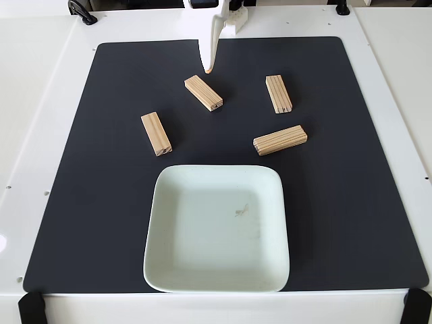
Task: Pick up the wooden block and place them on the plate.
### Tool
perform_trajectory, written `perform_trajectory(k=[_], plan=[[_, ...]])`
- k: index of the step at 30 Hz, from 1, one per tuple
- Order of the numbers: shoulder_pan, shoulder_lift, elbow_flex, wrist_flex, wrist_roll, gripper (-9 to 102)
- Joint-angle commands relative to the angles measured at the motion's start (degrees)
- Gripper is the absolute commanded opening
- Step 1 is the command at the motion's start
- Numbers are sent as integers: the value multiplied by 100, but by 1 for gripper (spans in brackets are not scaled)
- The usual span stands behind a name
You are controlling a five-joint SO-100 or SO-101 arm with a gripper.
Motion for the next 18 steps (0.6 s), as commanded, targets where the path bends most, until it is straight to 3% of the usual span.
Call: perform_trajectory(k=[1, 18], plan=[[0, 44, 0, 9, 18, 0], [0, 44, 0, 9, -9, 0]])
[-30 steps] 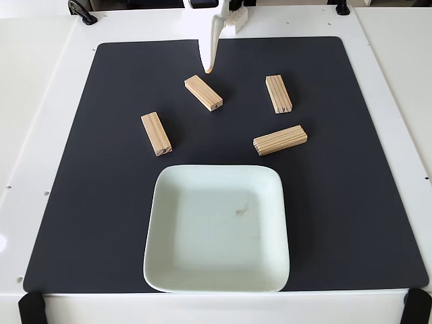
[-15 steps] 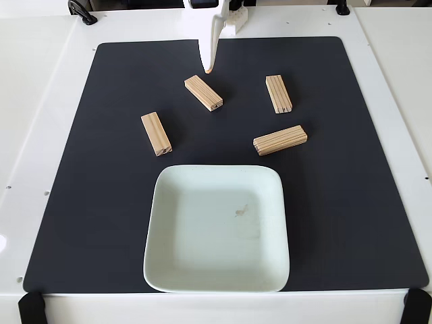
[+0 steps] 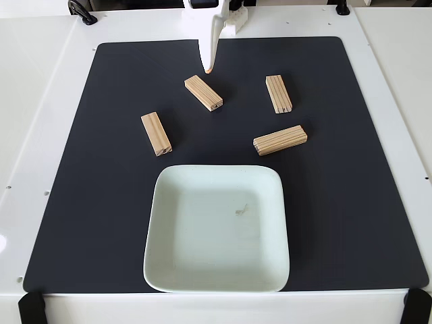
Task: Pick up the wooden block and place them on the plate.
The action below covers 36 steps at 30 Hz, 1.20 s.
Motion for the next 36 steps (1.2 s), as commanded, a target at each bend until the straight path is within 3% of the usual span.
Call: perform_trajectory(k=[1, 18, 23, 29, 36], plan=[[0, 44, 0, 9, -9, 0], [-35, 44, -9, 9, -44, 0], [-501, -53, -193, 79, -53, 0], [-888, -1222, -1362, 88, -53, 0], [-1389, -3595, -4096, 88, -44, 0]])
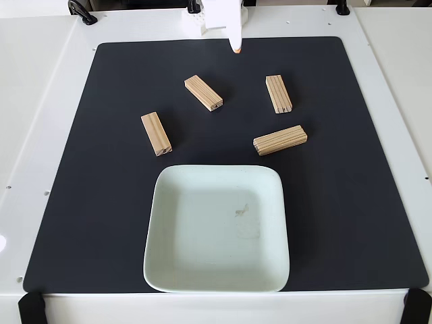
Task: Pick up the wooden block and place them on the plate.
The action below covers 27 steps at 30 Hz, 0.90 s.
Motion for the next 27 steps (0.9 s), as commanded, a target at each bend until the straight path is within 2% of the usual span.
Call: perform_trajectory(k=[1, 5, 10, 12, 18, 23, 27], plan=[[-211, -1160, -1775, 9, -44, 0], [-378, -2320, -3551, 316, -53, 0], [-563, -3375, -5783, 2030, -79, 0], [-694, -3718, -6697, 2725, -404, 0], [-1116, -4632, -8666, 4649, -2558, 0], [-1512, -4808, -8631, 4632, -4175, 0], [-1758, -4860, -8130, 4623, -6012, 0]])
